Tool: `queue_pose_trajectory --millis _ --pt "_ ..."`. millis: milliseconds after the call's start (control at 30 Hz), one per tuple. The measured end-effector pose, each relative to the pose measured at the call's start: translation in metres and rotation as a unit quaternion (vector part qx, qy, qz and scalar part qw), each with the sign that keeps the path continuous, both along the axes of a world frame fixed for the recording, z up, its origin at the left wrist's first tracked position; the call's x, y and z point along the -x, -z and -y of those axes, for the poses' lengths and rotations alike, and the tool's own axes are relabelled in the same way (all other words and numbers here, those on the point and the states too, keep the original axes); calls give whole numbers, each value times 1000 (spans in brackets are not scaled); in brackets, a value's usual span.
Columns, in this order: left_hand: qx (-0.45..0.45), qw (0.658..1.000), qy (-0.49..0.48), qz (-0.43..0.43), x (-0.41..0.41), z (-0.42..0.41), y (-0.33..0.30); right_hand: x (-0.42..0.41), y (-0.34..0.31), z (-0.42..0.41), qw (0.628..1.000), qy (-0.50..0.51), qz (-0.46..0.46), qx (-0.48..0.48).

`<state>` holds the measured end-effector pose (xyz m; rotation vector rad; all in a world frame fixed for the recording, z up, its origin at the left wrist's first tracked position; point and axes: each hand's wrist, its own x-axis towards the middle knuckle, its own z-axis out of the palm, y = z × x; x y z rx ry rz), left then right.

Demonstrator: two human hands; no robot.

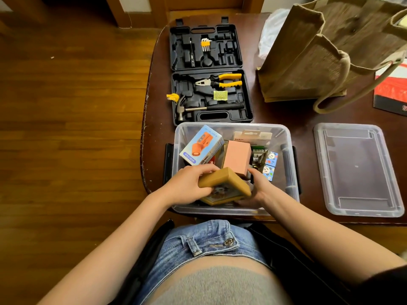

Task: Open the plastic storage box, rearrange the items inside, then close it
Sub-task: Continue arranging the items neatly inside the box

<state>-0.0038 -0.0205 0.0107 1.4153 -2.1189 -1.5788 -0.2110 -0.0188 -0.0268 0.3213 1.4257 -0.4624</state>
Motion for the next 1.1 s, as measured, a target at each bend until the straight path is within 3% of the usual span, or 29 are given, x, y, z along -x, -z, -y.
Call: queue_pose_trajectory --millis 100,233,333,500,600,733,833,900,967,1033,1100 --pt "10 999 28 16 7 -4 1 3 5 0 998 42 5 45" --pt "23 997 67 38 18 -5 5 7 9 0 998 5 -4 58" --pt "28 993 105 49 23 -2 9 10 15 -1 993 -72 -30 91" --pt "48 984 165 42 48 -10 13 13 21 5 956 -184 -162 160" --pt "51 986 151 48 58 -12 15 21 20 5 921 -310 -182 149" --pt "-32 993 107 25 54 -10 20 33 11 4 885 -402 -183 144" --pt "-143 989 23 -32 43 -2 20 38 -1 5 829 -505 -186 155" --pt "-154 988 -24 13 30 4 25 41 -11 2 778 -573 -180 184" --pt "-119 982 38 142 19 5 30 41 -19 -3 730 -623 -178 219" --pt "-84 951 154 254 17 1 33 37 -24 -7 681 -663 -176 255" --pt "-61 916 244 312 24 -1 30 31 -27 -9 637 -695 -179 282"
